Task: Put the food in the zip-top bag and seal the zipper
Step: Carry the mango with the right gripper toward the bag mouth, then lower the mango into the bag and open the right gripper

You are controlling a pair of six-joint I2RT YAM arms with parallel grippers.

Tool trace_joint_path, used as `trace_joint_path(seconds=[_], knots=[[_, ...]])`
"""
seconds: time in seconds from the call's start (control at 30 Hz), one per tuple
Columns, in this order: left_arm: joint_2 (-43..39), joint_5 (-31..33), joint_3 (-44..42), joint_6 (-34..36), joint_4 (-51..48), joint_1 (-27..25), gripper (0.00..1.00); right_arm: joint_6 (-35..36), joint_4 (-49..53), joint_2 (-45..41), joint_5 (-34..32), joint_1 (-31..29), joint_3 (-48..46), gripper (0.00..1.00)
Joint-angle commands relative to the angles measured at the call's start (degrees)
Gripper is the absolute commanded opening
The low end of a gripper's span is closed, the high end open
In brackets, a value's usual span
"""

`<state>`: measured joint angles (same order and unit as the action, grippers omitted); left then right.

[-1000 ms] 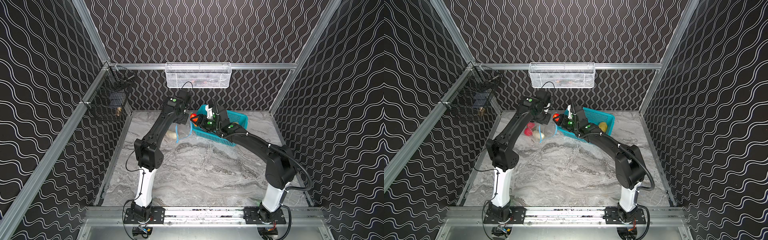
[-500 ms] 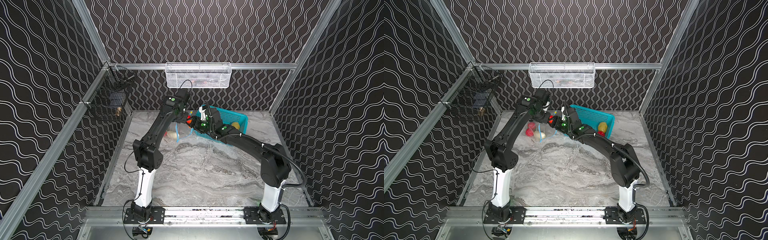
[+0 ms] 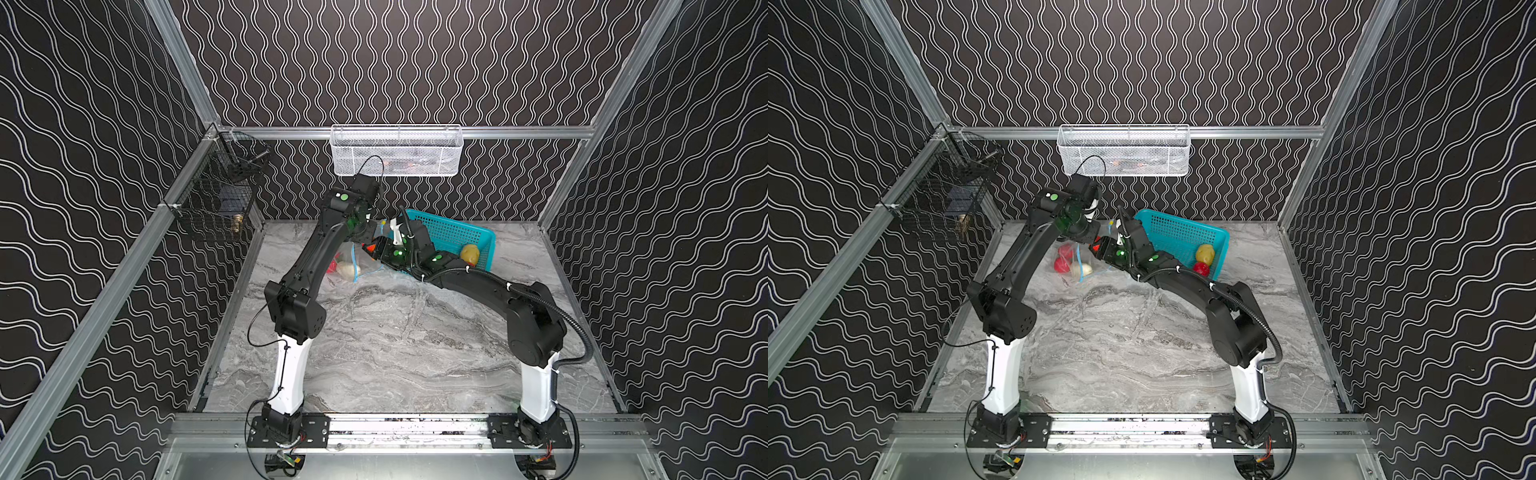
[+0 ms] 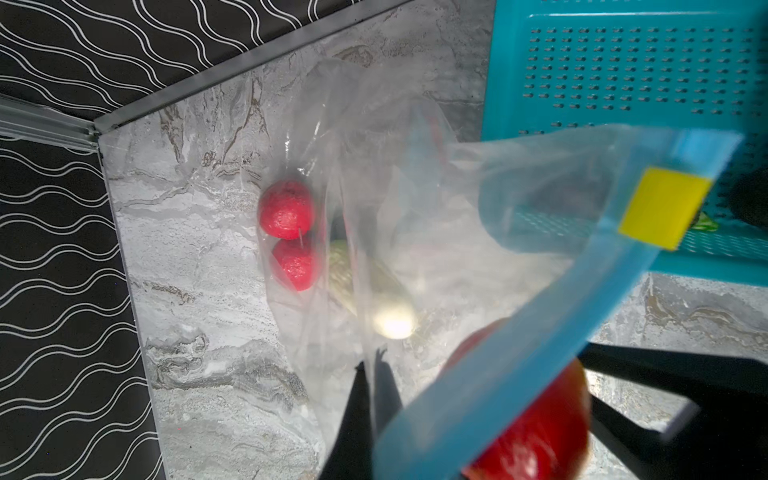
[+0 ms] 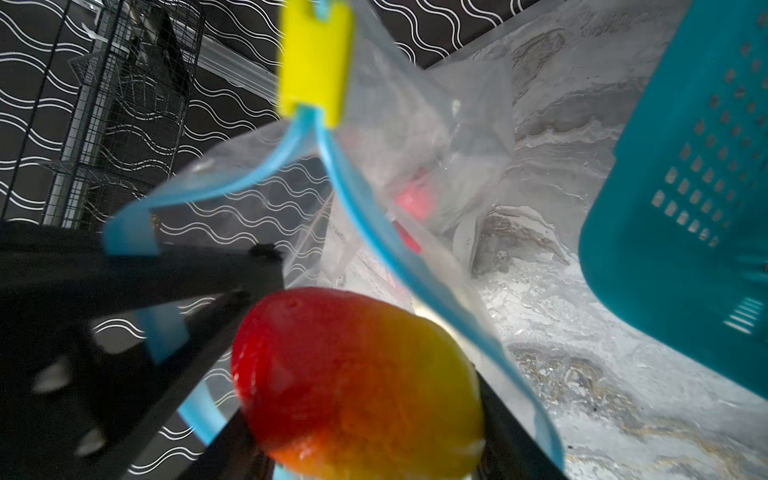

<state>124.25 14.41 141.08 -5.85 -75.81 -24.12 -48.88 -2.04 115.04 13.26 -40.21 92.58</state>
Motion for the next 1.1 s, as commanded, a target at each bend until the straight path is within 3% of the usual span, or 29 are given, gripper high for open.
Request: trace_joint_path(seconds=[0.0,0.17,0.47,1.07], knots=[[-0.5,-0.3,0.6,0.4,-0.6,0.1,0.0,-0.7,-2.6,0.9,1.2,-0.4,1.1,0.52],[-0.9,-0.7,0.1,0.2,-0.4,0.0,0.0,-0.2,-1.2,2.4,1.0,-0.6,3.3,0.72],[-1.2,-1.2,-0.5,0.0,-0.3,0.0,0.0,0.9,3.3,3.4,-2.1,-1.0,6.4,0.85],[-1.4,0.5,-1.8,0.0,0.8,0.1,0.0,1.2,0.0,-2.7,-3.9,-1.3,0.4,0.78]])
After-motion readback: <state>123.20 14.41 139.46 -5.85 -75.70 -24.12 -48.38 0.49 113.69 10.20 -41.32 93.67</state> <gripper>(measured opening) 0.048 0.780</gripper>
